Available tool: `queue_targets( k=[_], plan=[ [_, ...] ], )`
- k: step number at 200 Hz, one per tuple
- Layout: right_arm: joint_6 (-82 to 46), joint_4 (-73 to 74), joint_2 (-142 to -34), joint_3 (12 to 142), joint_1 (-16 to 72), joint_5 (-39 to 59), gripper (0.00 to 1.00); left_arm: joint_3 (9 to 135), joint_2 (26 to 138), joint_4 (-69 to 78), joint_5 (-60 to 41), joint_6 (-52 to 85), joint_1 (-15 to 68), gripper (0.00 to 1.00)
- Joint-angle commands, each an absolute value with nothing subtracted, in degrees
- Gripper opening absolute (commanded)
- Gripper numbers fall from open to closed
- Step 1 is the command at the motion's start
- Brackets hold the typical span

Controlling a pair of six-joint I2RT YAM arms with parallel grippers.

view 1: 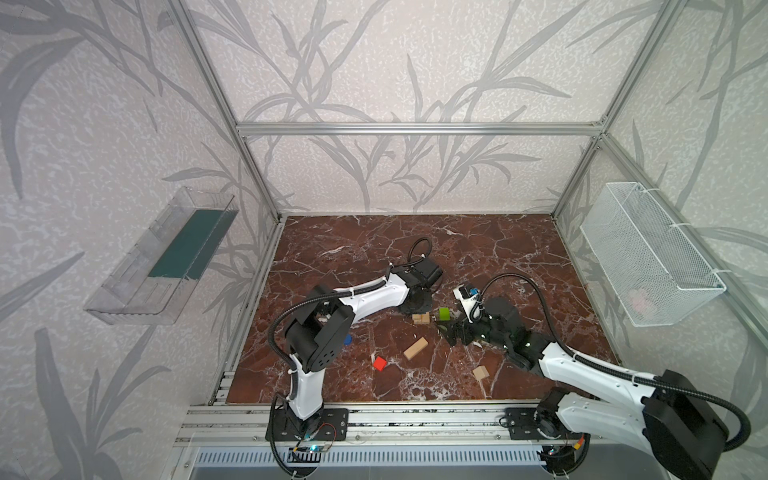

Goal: Build the wood block tower
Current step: 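Lower the held block upright against the paired blocks with the left gripper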

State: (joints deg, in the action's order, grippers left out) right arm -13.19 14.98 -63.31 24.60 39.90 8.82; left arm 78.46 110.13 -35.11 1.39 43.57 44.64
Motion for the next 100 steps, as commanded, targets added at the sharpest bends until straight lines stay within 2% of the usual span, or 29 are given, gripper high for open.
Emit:
queue_targets(
  k=[1, 100],
  plan=[
    [-12.63, 16.04, -62.47, 24.08, 39.71, 7.91, 0.99, 80.14, 110.89, -35.51, 1.67, 44.14, 44.91, 0.08],
    [-12.51, 16.04, -62.12, 23.84, 39.71, 7.87, 0.99, 80.99, 112.58, -36.23, 1.4, 43.86, 44.91, 0.08]
  ],
)
